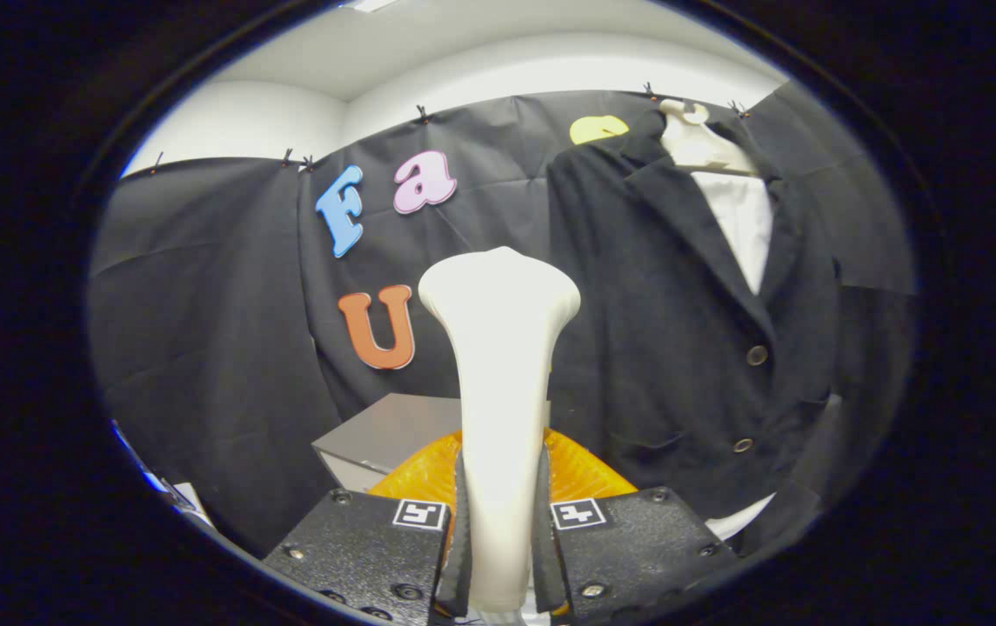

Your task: Iron the clothes twice with a garment steamer, once on the left side and once on the right side.

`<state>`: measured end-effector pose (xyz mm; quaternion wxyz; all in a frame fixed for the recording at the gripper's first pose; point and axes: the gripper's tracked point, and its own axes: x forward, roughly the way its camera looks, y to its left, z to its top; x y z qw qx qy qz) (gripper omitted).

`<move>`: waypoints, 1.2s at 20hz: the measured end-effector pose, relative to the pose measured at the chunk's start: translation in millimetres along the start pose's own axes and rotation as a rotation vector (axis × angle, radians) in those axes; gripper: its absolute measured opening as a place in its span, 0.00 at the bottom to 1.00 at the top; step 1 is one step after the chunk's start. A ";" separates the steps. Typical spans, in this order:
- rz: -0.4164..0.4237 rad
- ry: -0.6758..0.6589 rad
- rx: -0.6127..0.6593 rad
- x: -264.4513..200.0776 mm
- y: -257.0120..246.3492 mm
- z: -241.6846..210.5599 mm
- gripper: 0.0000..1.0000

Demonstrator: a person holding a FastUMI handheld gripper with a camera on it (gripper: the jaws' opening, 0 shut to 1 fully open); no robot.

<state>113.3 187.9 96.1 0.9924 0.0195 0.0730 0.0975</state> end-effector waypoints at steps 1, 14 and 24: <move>-0.020 -0.021 -0.008 -9.7 -10.7 5.7 0.31; -0.207 -0.200 -0.092 -42.4 -87.7 79.9 0.31; -0.236 -0.128 -0.039 -8.8 -130.4 42.9 0.31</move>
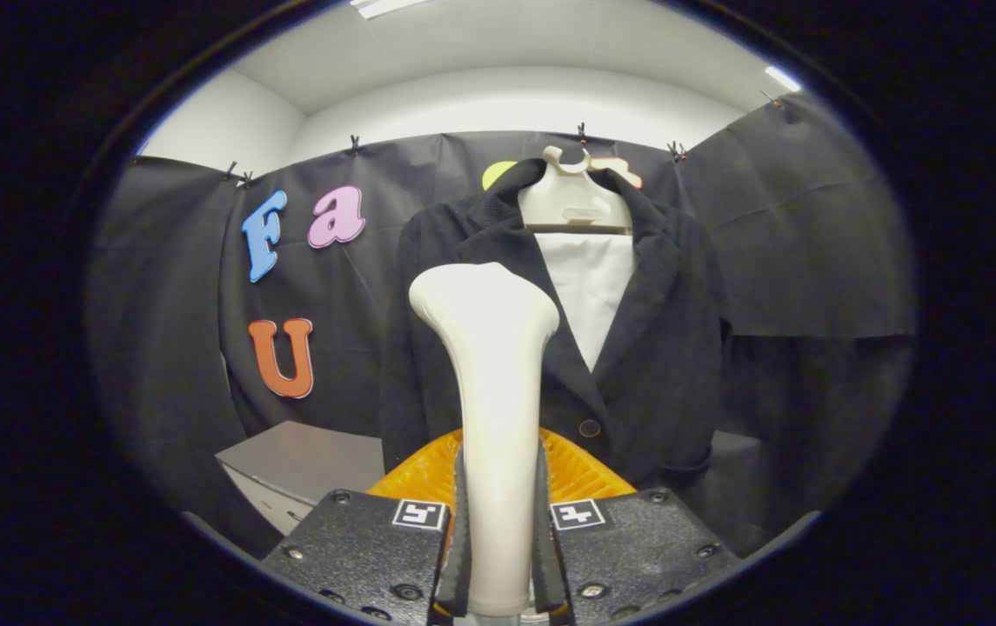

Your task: Iron the clothes twice with a garment steamer, once on the left side and once on the right side.

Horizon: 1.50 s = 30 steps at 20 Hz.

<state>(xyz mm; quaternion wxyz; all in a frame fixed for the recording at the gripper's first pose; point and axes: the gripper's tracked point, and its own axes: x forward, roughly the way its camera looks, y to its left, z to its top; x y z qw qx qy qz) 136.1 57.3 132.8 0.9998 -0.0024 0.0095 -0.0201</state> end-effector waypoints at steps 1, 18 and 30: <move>-0.003 0.004 0.006 -0.5 -3.4 -5.1 0.31; -0.073 0.132 0.011 -17.9 -39.7 -131.2 0.31; -0.085 0.293 -0.016 -19.7 -48.8 -225.4 0.31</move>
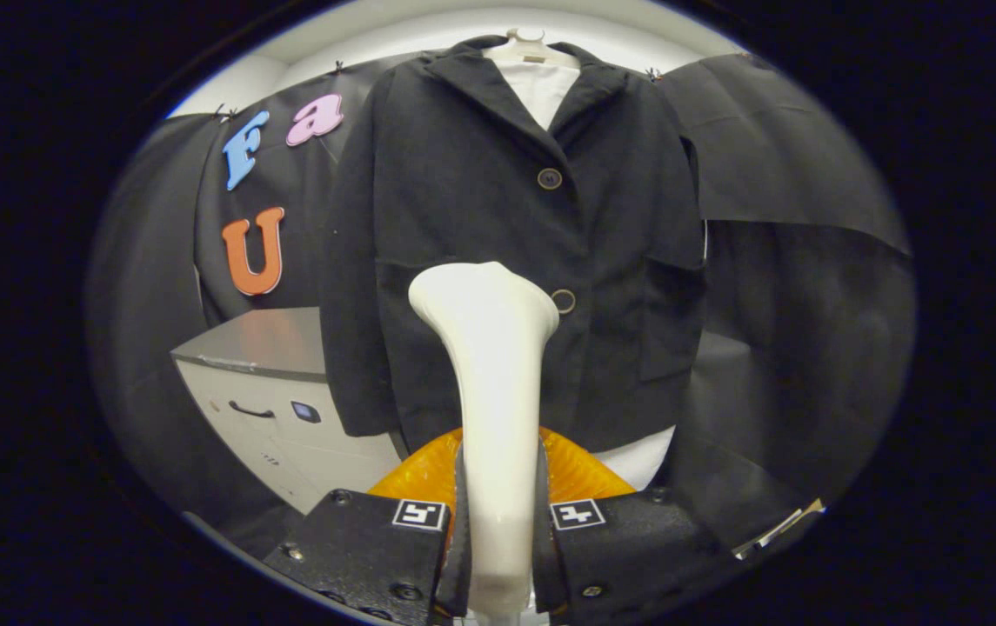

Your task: Iron the clothes twice with a garment steamer, once on the left side and once on the right side.

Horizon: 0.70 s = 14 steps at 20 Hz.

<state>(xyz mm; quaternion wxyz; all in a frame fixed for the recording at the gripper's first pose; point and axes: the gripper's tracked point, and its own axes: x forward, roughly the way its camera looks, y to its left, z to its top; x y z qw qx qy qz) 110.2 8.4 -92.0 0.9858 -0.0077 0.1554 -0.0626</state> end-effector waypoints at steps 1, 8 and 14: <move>-0.003 0.007 -0.007 2.3 -1.3 -7.5 0.31; -0.016 0.097 -0.027 14.9 -6.6 -64.4 0.31; -0.024 0.173 -0.063 17.9 -11.9 -113.2 0.31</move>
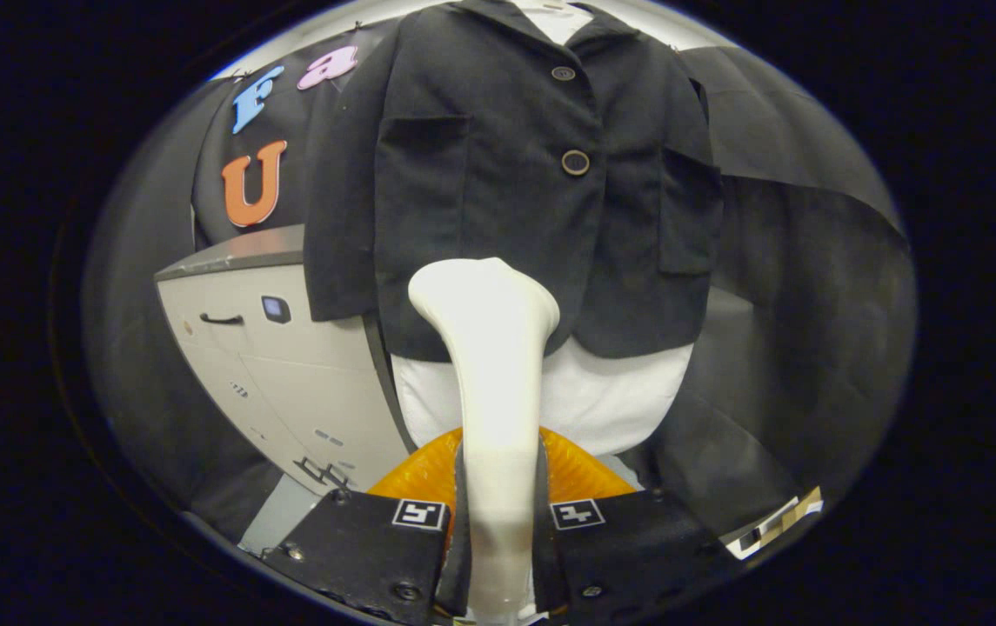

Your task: Iron the clothes twice with a garment steamer, once on the left side and once on the right side.

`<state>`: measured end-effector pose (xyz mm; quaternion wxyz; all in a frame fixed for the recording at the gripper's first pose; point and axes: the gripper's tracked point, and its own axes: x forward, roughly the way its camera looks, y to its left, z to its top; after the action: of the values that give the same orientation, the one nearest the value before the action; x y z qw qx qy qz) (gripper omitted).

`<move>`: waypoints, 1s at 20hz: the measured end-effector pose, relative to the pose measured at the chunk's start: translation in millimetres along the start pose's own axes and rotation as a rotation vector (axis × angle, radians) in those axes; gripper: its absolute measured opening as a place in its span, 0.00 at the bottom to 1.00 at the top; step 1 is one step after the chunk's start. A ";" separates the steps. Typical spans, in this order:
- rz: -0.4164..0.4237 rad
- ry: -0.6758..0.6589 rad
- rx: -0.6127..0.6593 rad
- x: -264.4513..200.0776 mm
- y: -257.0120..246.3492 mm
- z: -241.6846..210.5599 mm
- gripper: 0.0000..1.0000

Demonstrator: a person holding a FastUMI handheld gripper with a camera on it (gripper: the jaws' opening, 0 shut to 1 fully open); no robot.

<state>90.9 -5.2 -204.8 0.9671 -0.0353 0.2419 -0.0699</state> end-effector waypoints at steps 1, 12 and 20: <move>0.006 0.013 -0.019 2.7 0.7 -9.1 0.31; 0.041 -0.044 -0.026 -39.1 -20.7 19.1 0.31; 0.057 -0.236 0.033 -89.1 -76.4 130.0 0.31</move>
<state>65.5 -62.5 -41.3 0.9909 -0.0203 0.1263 -0.0419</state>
